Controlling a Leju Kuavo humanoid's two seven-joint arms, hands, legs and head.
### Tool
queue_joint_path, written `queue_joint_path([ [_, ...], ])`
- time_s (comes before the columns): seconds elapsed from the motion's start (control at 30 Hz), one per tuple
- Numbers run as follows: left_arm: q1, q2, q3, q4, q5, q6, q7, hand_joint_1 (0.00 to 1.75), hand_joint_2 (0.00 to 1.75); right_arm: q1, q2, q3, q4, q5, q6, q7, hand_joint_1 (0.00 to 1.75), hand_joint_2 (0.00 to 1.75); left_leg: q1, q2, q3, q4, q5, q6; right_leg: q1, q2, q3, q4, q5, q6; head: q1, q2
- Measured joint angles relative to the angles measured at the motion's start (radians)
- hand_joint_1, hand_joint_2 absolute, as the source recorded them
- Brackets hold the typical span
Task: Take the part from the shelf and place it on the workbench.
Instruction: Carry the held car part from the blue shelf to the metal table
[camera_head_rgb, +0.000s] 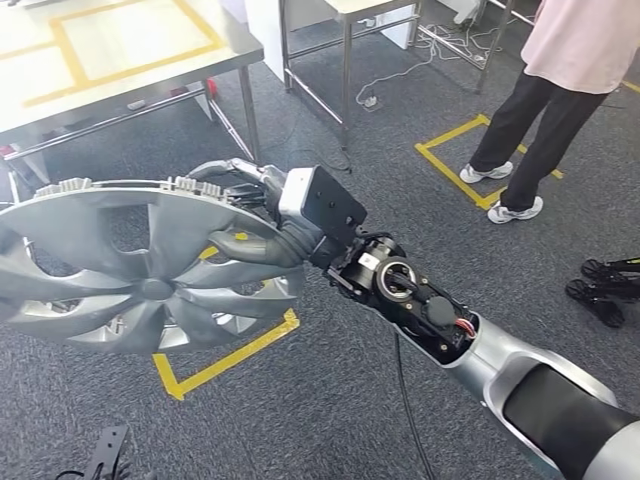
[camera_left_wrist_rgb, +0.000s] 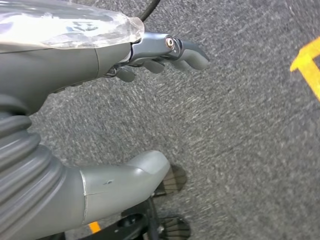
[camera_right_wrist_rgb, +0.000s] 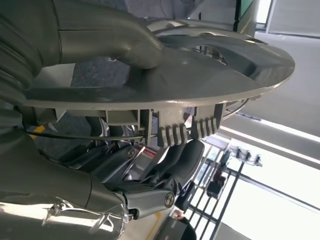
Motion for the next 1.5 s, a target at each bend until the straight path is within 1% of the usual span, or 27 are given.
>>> queue_joint_path([
  [0.1, 0.003, -0.001, 0.000, 0.000, 0.002, 0.005, -0.002, 0.00, 1.75, -0.002, 0.000, 0.000, 0.000, 0.000, -0.001, 0.000, 1.75, 1.75, -0.003, -0.021, -0.001, 0.002, -0.002, 0.020, 0.000, -0.015, 0.004, 0.000, -0.008, 0.015, 0.001, 0.000],
  [0.17, 0.004, 0.000, 0.000, 0.000, 0.002, 0.006, -0.004, 0.00, 1.75, -0.002, 0.000, 0.000, 0.000, 0.000, -0.001, 0.000, 1.75, 1.75, 0.000, -0.036, 0.002, 0.001, -0.002, 0.033, -0.004, 0.009, -0.008, 0.032, -0.035, 0.024, 0.004, 0.000],
  [0.23, 0.002, 0.000, 0.000, 0.000, 0.003, 0.006, -0.005, 0.00, 1.75, -0.002, 0.000, -0.001, 0.000, 0.000, -0.002, 0.000, 1.75, 1.75, 0.001, -0.054, 0.005, 0.000, -0.002, 0.043, -0.005, 0.056, -0.065, 0.164, -0.102, 0.027, 0.012, 0.000],
  [0.27, 0.002, -0.001, 0.000, 0.000, 0.003, 0.006, -0.005, 0.00, 1.75, -0.001, 0.000, -0.001, 0.000, 0.000, -0.002, 0.000, 1.75, 1.75, -0.001, -0.063, 0.005, 0.001, -0.003, 0.046, -0.004, 0.070, -0.105, 0.249, -0.136, 0.027, 0.015, 0.000],
  [0.3, 0.002, -0.001, 0.000, 0.000, 0.002, 0.006, -0.005, 0.00, 1.75, 0.001, 0.000, -0.001, 0.000, 0.000, -0.002, 0.000, 1.75, 1.75, -0.003, -0.075, 0.005, 0.001, -0.003, 0.048, -0.002, 0.077, -0.144, 0.325, -0.160, 0.026, 0.018, 0.000],
  [0.33, 0.003, -0.002, 0.000, 0.000, 0.002, 0.006, -0.006, 0.00, 1.75, 0.002, 0.000, -0.001, 0.000, 0.000, -0.002, 0.000, 1.75, 1.75, -0.006, -0.086, 0.006, 0.001, -0.004, 0.049, -0.001, 0.079, -0.166, 0.360, -0.163, 0.023, 0.019, 0.000],
  [0.37, 0.004, -0.003, 0.000, 0.000, 0.002, 0.006, -0.006, 0.00, 1.75, 0.003, 0.000, -0.001, 0.000, 0.000, -0.002, 0.001, 1.75, 1.75, -0.009, -0.100, 0.007, 0.002, -0.004, 0.049, 0.000, 0.080, -0.170, 0.354, -0.144, 0.019, 0.020, 0.000],
  [0.4, 0.004, -0.003, 0.000, 0.000, 0.002, 0.003, -0.007, 0.00, 1.75, 0.003, 0.000, -0.001, 0.000, 0.000, -0.003, 0.001, 1.75, 1.75, -0.011, -0.114, 0.010, 0.002, -0.004, 0.049, 0.002, 0.083, -0.152, 0.302, -0.105, 0.013, 0.020, 0.000],
  [0.47, 0.004, -0.007, 0.000, 0.000, 0.003, -0.002, -0.008, 0.00, 1.75, 0.001, 0.000, -0.001, 0.000, 0.000, -0.003, 0.001, 1.75, 1.75, -0.011, -0.138, 0.015, 0.002, -0.006, 0.048, 0.005, 0.115, -0.086, 0.142, -0.015, -0.003, 0.020, 0.000],
  [0.5, 0.003, -0.009, 0.000, 0.000, 0.003, -0.004, -0.008, 0.00, 1.75, 0.000, 0.000, -0.001, 0.000, 0.000, -0.003, 0.001, 1.75, 1.75, -0.009, -0.149, 0.014, 0.002, -0.006, 0.046, 0.006, 0.135, -0.059, 0.081, 0.013, -0.009, 0.017, 0.000],
  [0.57, 0.004, -0.012, 0.000, 0.000, 0.003, -0.008, -0.009, 0.00, 1.75, -0.003, -0.001, 0.000, 0.000, -0.001, -0.004, 0.001, 1.75, 1.75, -0.001, -0.168, 0.005, 0.002, -0.002, 0.038, 0.010, 0.155, -0.036, 0.031, 0.027, -0.017, 0.017, 0.000],
  [0.63, 0.008, -0.007, 0.000, 0.000, 0.004, -0.012, -0.010, 0.00, 1.75, -0.006, 0.000, 0.000, 0.000, -0.001, -0.004, 0.001, 1.75, 1.75, 0.001, -0.190, 0.001, -0.003, 0.004, 0.027, 0.011, 0.135, -0.022, 0.010, 0.027, -0.020, 0.025, 0.000],
  [0.67, 0.011, -0.006, 0.000, 0.000, 0.005, -0.014, -0.011, 0.00, 1.75, -0.006, 0.000, 0.000, -0.001, 0.000, -0.004, 0.002, 1.75, 1.75, -0.001, -0.187, 0.001, -0.004, 0.003, 0.023, 0.007, 0.124, -0.011, -0.005, 0.027, -0.021, 0.027, 0.000],
  [0.73, 0.010, -0.003, 0.000, -0.001, 0.005, -0.015, -0.014, 0.00, 1.75, -0.007, 0.000, 0.000, -0.002, 0.001, -0.009, 0.002, 1.75, 1.75, -0.005, -0.134, -0.026, 0.050, -0.031, 0.010, -0.001, 0.100, 0.011, -0.036, 0.029, -0.024, 0.020, 0.000],
  [0.8, 0.007, -0.003, 0.000, -0.001, 0.005, -0.016, -0.016, 0.00, 1.75, -0.008, 0.000, 0.000, -0.002, 0.004, -0.018, 0.004, 1.75, 1.75, 0.003, -0.069, -0.099, 0.187, -0.093, -0.004, -0.003, 0.079, 0.017, -0.042, 0.030, -0.026, 0.010, 0.000],
  [0.87, 0.010, -0.004, 0.000, -0.001, 0.005, -0.017, -0.016, 0.00, 1.75, -0.004, 0.000, 0.000, -0.002, 0.010, -0.025, 0.009, 1.75, 1.75, 0.016, -0.053, -0.166, 0.309, -0.133, -0.016, -0.004, 0.062, 0.017, -0.041, 0.027, -0.025, 0.008, 0.000],
  [0.9, 0.014, -0.005, 0.000, -0.001, 0.004, -0.018, -0.017, 0.00, 1.75, -0.002, 0.000, 0.001, -0.002, 0.011, -0.027, 0.013, 1.75, 1.75, 0.023, -0.051, -0.180, 0.330, -0.133, -0.023, -0.005, 0.055, 0.017, -0.040, 0.026, -0.023, 0.007, 0.000],
  [0.93, 0.016, -0.005, 0.000, -0.001, 0.005, -0.019, -0.018, 0.00, 1.75, 0.000, 0.000, 0.001, -0.002, 0.012, -0.029, 0.018, 1.75, 1.75, 0.028, -0.051, -0.164, 0.299, -0.111, -0.029, -0.008, 0.050, 0.016, -0.036, 0.023, -0.019, 0.007, 0.000],
  [0.97, 0.018, -0.004, 0.000, -0.001, 0.005, -0.021, -0.019, 0.00, 1.75, 0.001, 0.000, 0.001, -0.003, 0.012, -0.031, 0.023, 1.75, 1.75, 0.032, -0.050, -0.130, 0.239, -0.079, -0.034, -0.011, 0.046, 0.016, -0.031, 0.019, -0.013, 0.007, 0.000],
  [1.03, 0.019, -0.006, 0.000, -0.001, 0.006, -0.028, -0.024, 0.00, 1.75, 0.002, 0.000, 0.001, -0.007, 0.012, -0.036, 0.034, 1.75, 1.75, 0.037, -0.044, -0.043, 0.086, -0.021, -0.043, -0.018, 0.042, 0.015, -0.014, 0.006, 0.003, 0.005, 0.000],
  [1.07, 0.019, -0.006, 0.000, -0.001, 0.006, -0.031, -0.026, 0.00, 1.75, 0.002, 0.000, 0.001, -0.010, 0.012, -0.039, 0.038, 1.75, 1.75, 0.036, -0.043, -0.018, 0.041, -0.010, -0.043, -0.019, 0.042, 0.012, -0.005, 0.000, 0.012, 0.003, 0.000],
  [1.1, 0.020, -0.007, 0.000, -0.001, 0.007, -0.035, -0.028, 0.00, 1.75, 0.003, 0.000, 0.000, -0.013, 0.012, -0.042, 0.041, 1.75, 1.75, 0.034, -0.044, -0.006, 0.022, -0.010, -0.036, -0.018, 0.042, 0.009, 0.001, -0.005, 0.019, 0.002, 0.000],
  [1.13, 0.021, -0.009, 0.000, -0.001, 0.008, -0.038, -0.028, 0.00, 1.75, 0.004, 0.000, -0.001, -0.016, 0.012, -0.045, 0.044, 1.75, 1.75, 0.032, -0.046, -0.007, 0.027, -0.015, -0.027, -0.016, 0.044, 0.007, 0.004, -0.011, 0.021, 0.003, 0.000],
  [1.2, 0.022, -0.008, 0.000, -0.001, 0.009, -0.040, -0.028, 0.00, 1.75, 0.009, -0.001, -0.003, -0.021, 0.012, -0.049, 0.048, 1.75, 1.75, 0.033, -0.049, -0.007, 0.029, -0.018, -0.011, -0.014, 0.046, 0.008, 0.006, -0.015, 0.007, 0.010, 0.000],
  [1.27, 0.023, -0.009, 0.000, -0.001, 0.010, -0.042, -0.027, 0.00, 1.75, 0.014, -0.002, -0.006, -0.026, 0.012, -0.052, 0.051, 1.75, 1.75, 0.033, -0.050, -0.006, 0.029, -0.019, -0.008, -0.013, 0.047, 0.011, 0.006, -0.012, -0.011, 0.017, 0.000],
  [1.4, 0.025, -0.010, 0.000, -0.001, 0.010, -0.046, -0.024, 0.00, 1.75, 0.020, -0.002, -0.011, -0.036, 0.013, -0.054, 0.053, 1.75, 1.75, 0.028, -0.051, -0.006, 0.029, -0.022, 0.003, -0.013, 0.047, 0.014, 0.000, -0.006, -0.020, 0.027, 0.000],
  [1.5, 0.025, -0.010, 0.000, -0.001, 0.012, -0.046, -0.023, 0.00, 1.75, 0.025, -0.002, -0.016, -0.040, 0.017, -0.055, 0.056, 1.75, 1.75, 0.024, -0.051, -0.006, 0.030, -0.025, 0.007, -0.015, 0.047, 0.017, -0.004, -0.006, -0.020, 0.030, 0.000],
])
